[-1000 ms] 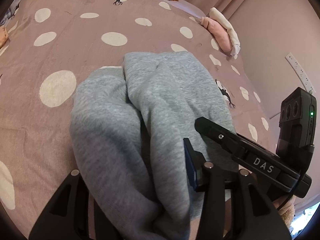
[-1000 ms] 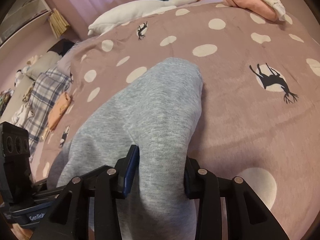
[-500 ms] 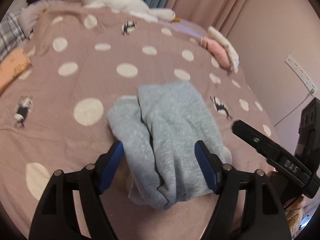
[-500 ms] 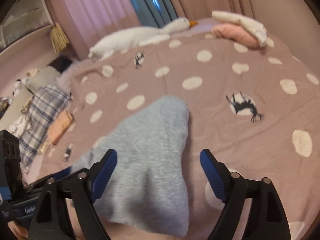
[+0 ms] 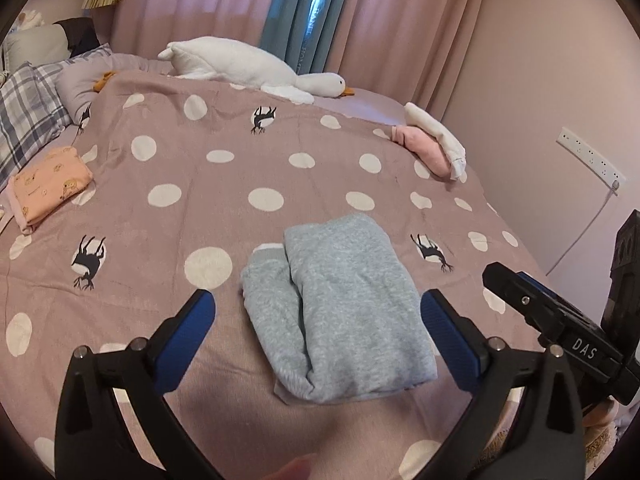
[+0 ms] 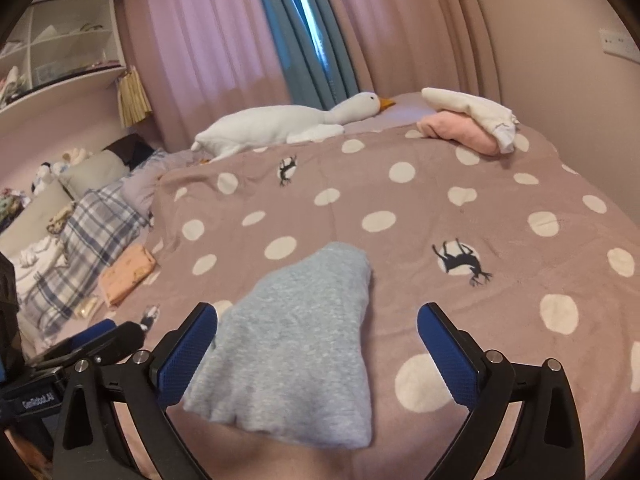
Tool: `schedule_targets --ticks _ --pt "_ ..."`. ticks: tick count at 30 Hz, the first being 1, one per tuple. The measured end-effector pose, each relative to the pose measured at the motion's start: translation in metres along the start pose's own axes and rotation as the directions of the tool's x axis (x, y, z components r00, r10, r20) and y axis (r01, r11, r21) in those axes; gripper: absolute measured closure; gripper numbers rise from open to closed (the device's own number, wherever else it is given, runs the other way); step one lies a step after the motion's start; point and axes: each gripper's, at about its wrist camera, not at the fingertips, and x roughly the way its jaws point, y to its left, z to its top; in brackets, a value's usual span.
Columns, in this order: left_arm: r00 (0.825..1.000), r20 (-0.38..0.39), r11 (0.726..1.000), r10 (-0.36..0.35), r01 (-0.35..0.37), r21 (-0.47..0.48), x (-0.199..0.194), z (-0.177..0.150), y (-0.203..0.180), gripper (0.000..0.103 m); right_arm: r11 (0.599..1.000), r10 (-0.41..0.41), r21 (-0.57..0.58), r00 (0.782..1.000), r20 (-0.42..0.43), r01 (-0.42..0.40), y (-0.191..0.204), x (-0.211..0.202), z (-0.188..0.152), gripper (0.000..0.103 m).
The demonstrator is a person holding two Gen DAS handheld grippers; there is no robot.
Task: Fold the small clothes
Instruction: 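Open both grippers and withdraw from the folded sweatshirt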
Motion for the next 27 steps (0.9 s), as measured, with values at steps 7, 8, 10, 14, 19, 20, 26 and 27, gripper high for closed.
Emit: schedule_targets --ticks 7,8,10,14,19,20,26,27 --pt "0.998 -0.041 0.999 0.052 -0.052 -0.002 0.005 -0.008 0.006 0.000 1.000 -0.022 -0.005 0.999 -0.029 0.022 0.003 0.002 -0.007 0.001" --pt "0.997 -0.048 0.998 0.058 -0.058 -0.001 0.006 -0.009 0.007 0.000 1.000 -0.026 -0.006 0.999 -0.031 0.026 0.003 0.002 -0.007 0.001" --pt "0.997 -0.057 0.998 0.056 -0.056 0.000 0.008 -0.011 0.010 0.000 0.999 -0.037 -0.006 0.999 -0.035 0.037 0.004 0.003 -0.008 0.001" --pt "0.994 -0.077 0.997 0.075 -0.076 -0.011 0.010 -0.014 0.014 0.000 0.999 -0.054 -0.007 0.997 -0.048 0.054 0.006 0.004 -0.011 0.001" --pt "0.994 -0.078 0.997 0.077 -0.077 -0.008 0.008 -0.015 0.015 0.000 0.998 -0.069 -0.016 0.996 -0.057 0.068 0.008 0.005 -0.013 0.001" --pt "0.994 -0.079 0.997 0.074 -0.075 -0.008 0.008 -0.015 0.014 0.000 0.998 -0.068 -0.017 0.996 -0.059 0.067 0.008 0.005 -0.013 0.001" --pt "0.994 -0.086 0.997 0.074 -0.074 -0.002 0.009 -0.016 0.014 0.000 0.997 -0.078 -0.022 0.995 -0.069 0.077 0.009 0.006 -0.014 0.001" --pt "0.994 -0.086 0.997 0.072 -0.073 -0.002 0.009 -0.016 0.014 0.000 0.997 -0.081 -0.021 0.994 -0.071 0.079 0.009 0.007 -0.014 0.001"
